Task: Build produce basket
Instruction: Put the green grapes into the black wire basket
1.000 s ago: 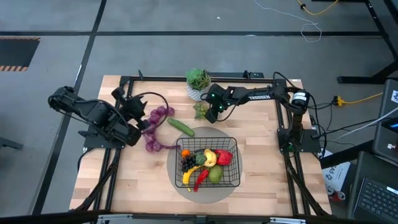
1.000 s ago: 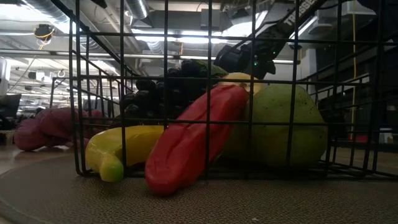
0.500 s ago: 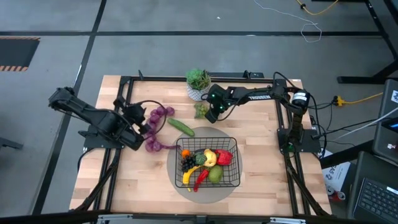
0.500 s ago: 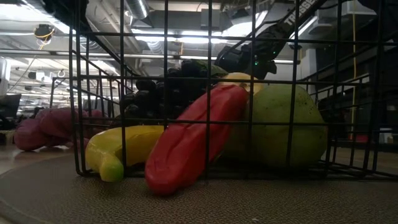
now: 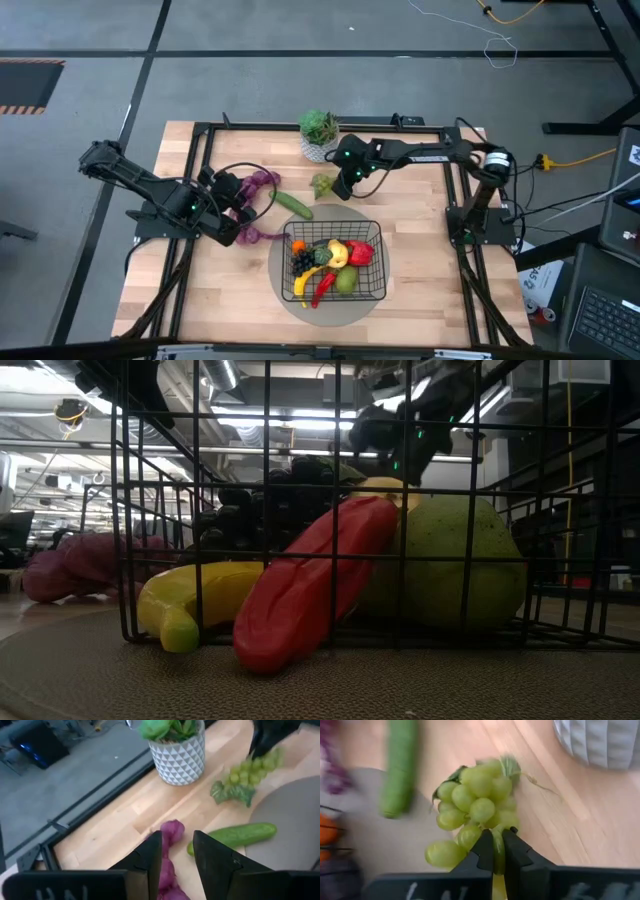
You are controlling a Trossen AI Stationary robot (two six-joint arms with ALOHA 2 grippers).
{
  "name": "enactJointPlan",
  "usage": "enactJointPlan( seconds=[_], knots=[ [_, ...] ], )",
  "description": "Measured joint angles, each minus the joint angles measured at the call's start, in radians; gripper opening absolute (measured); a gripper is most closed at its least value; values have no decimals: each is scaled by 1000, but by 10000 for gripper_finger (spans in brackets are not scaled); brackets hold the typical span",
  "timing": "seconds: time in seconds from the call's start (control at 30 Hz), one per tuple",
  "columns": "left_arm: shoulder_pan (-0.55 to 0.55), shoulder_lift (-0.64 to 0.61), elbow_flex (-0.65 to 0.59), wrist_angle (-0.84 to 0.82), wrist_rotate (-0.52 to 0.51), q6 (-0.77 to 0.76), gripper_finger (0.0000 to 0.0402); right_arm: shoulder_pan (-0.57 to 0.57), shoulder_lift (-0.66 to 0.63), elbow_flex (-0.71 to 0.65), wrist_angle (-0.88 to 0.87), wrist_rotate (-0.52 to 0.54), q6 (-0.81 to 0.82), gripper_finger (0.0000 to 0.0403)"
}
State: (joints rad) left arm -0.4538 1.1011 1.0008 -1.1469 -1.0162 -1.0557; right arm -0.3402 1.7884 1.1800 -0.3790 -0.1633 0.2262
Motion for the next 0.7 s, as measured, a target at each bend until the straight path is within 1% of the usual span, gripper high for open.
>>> enactJointPlan(
  seconds=[0.17, 0.33, 0.43, 0.6, 0.7],
  knots=[
    [0, 0, 0, 1, 64, -9, 105, 50, -133, 1, -8, 2, -19, 4],
    [0, 0, 0, 6, 90, -8, 105, 115, -266, 2, 14, 2, -31, 3],
    [0, 0, 0, 10, 91, -8, 105, 168, -334, 3, 56, 2, -58, 3],
    [0, 0, 0, 19, 89, -9, 105, 289, -402, 3, 154, 2, -115, 3],
    [0, 0, 0, 35, 88, -9, 105, 367, -413, 4, 238, 2, -164, 3]
  ],
)
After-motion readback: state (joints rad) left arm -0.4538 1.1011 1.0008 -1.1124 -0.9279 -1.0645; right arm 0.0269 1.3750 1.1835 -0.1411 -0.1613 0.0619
